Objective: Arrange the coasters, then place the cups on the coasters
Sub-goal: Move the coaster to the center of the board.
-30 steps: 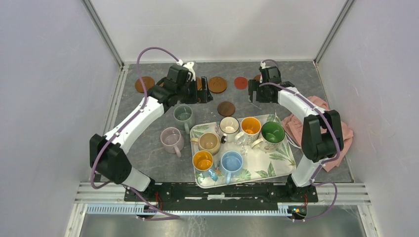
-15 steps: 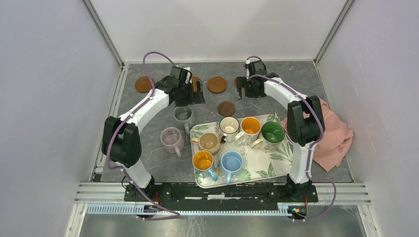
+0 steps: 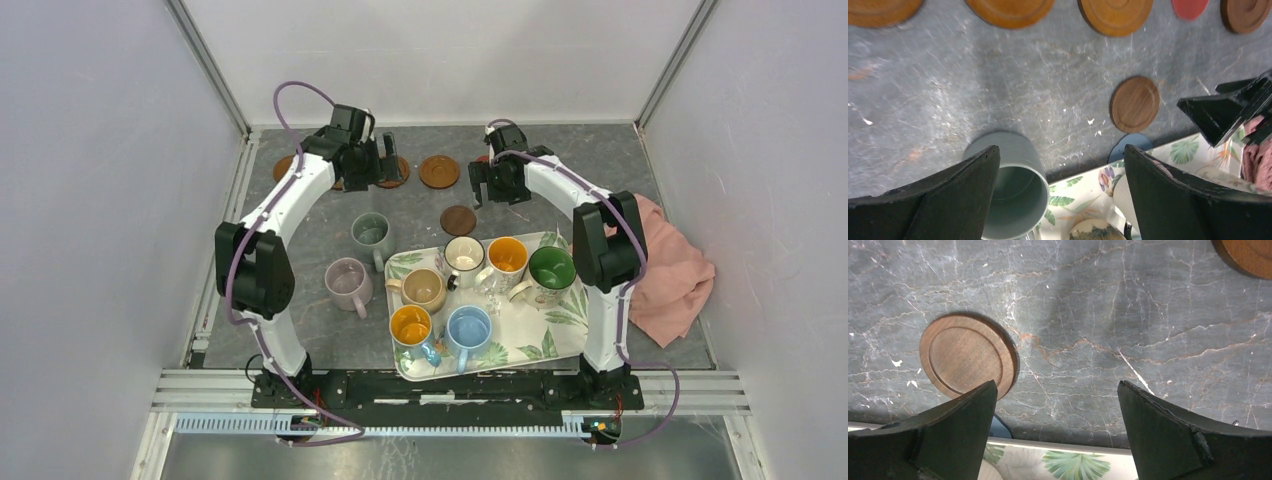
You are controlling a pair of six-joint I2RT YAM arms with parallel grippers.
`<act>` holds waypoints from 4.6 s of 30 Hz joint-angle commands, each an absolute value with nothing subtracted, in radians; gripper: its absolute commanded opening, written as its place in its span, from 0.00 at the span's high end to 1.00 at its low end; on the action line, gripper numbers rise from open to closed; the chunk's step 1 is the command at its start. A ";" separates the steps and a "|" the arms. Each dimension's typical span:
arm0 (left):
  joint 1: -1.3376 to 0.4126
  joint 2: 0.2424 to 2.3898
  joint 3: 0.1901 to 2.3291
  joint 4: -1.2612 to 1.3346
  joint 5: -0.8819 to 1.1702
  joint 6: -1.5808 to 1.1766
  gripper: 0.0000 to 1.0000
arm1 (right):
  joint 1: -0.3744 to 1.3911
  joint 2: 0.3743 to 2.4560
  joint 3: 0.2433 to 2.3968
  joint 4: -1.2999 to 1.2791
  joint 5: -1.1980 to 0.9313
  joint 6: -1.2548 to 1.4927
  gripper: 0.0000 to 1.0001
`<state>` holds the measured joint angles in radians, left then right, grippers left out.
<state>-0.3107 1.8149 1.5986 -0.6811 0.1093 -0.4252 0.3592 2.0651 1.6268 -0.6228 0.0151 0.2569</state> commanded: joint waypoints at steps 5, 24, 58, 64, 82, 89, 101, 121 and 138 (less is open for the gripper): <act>-0.263 1.878 1.739 -0.771 0.082 -0.468 0.00 | 0.362 2.108 1.707 -0.627 -0.034 0.253 0.02; -0.206 1.902 1.753 -0.755 0.112 -0.500 0.00 | 0.413 2.197 1.764 -0.666 0.057 0.210 0.02; -0.260 1.646 1.492 -0.694 0.033 -0.453 0.00 | 0.189 2.115 1.500 -0.630 0.252 0.449 0.07; -0.281 1.528 1.372 -0.647 0.060 -0.453 0.00 | 0.119 2.075 1.416 -0.593 0.222 0.495 0.07; -0.289 1.428 1.323 -0.624 0.101 -0.415 0.00 | -0.088 2.243 1.757 -0.638 0.342 0.547 0.10; -0.290 1.431 1.326 -0.622 0.102 -0.405 0.00 | -0.138 2.268 1.776 -0.608 0.361 0.547 0.10; -0.290 1.457 1.331 -0.615 0.114 -0.396 0.00 | -0.181 2.382 1.931 -0.583 0.313 0.533 0.10; -0.309 1.441 1.292 -0.610 0.148 -0.429 0.00 | -0.175 2.327 2.073 -0.524 0.155 0.504 0.02; -0.520 1.402 1.187 -0.571 0.143 -0.510 0.00 | 0.073 1.809 1.642 -0.567 0.192 0.440 0.02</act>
<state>-0.4744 1.4227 1.2068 -0.6212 0.1337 -0.4759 0.0021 1.9236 1.7573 -0.5529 0.1818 0.4747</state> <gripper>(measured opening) 0.994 0.979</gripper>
